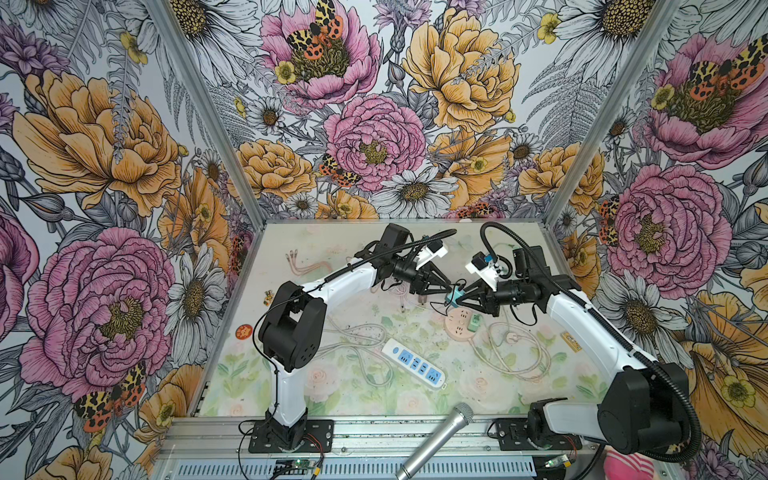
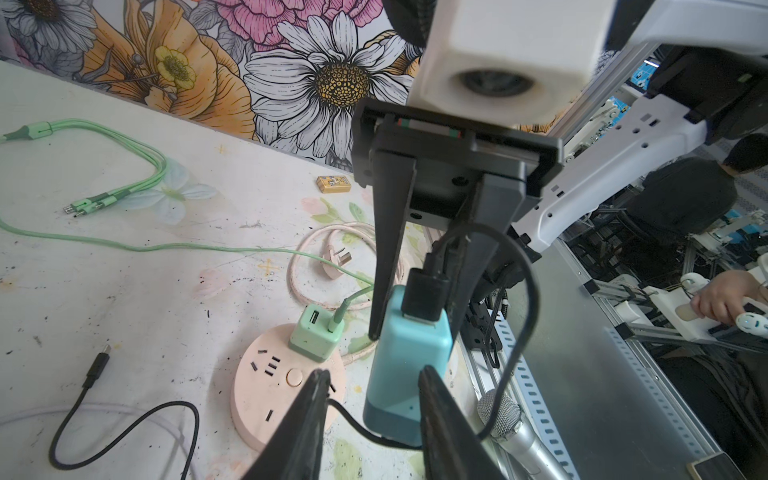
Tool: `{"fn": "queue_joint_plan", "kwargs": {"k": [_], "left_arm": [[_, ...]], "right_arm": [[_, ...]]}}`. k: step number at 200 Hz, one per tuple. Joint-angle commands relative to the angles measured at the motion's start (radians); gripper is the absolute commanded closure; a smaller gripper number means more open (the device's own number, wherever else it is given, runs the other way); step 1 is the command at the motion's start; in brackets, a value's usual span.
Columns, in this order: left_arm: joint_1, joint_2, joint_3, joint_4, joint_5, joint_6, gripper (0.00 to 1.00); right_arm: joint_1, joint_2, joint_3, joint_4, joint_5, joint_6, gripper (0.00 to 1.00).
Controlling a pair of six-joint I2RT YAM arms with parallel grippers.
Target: Insert the plug
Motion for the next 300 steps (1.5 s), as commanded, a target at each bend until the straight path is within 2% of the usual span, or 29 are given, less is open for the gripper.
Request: {"fn": "queue_joint_plan", "kwargs": {"k": [1,94,148,191,220,243,256,267,282,286,300], "left_arm": [[-0.009,-0.014,0.014,-0.069,0.053,0.07,0.6],[-0.018,-0.029,0.007,-0.095,0.089,0.12,0.55],[-0.022,-0.011,0.024,-0.126,0.163,0.142,0.62],[-0.044,0.002,0.03,-0.202,0.15,0.207,0.62],[-0.055,0.008,0.037,-0.201,0.145,0.206,0.74],[-0.06,0.008,0.045,-0.204,0.132,0.209,0.93],[-0.061,0.007,0.048,-0.206,0.125,0.214,0.99],[-0.061,0.005,0.048,-0.206,0.116,0.211,1.0],[-0.061,-0.003,0.048,-0.206,0.08,0.206,1.0],[-0.062,-0.006,0.047,-0.206,0.067,0.205,1.0],[-0.052,-0.02,0.027,-0.151,0.03,0.155,0.99]], "right_arm": [[0.008,-0.012,0.008,0.019,-0.011,0.0,1.0],[0.031,0.005,0.015,0.018,-0.031,0.021,1.0],[0.044,0.017,0.021,0.017,-0.031,0.028,1.0],[0.048,0.018,0.031,0.018,-0.037,0.03,1.0],[0.055,0.022,0.034,0.018,-0.035,0.033,1.0],[0.058,0.016,0.031,0.02,-0.029,0.032,1.0],[0.059,0.006,0.03,0.02,-0.014,0.031,1.0],[0.058,-0.009,0.027,0.024,0.022,0.03,0.79],[0.059,-0.049,0.018,0.025,0.083,0.017,0.66],[0.059,-0.064,0.013,0.027,0.104,0.013,0.56],[0.055,-0.122,-0.01,0.028,0.163,-0.007,0.5]]}}
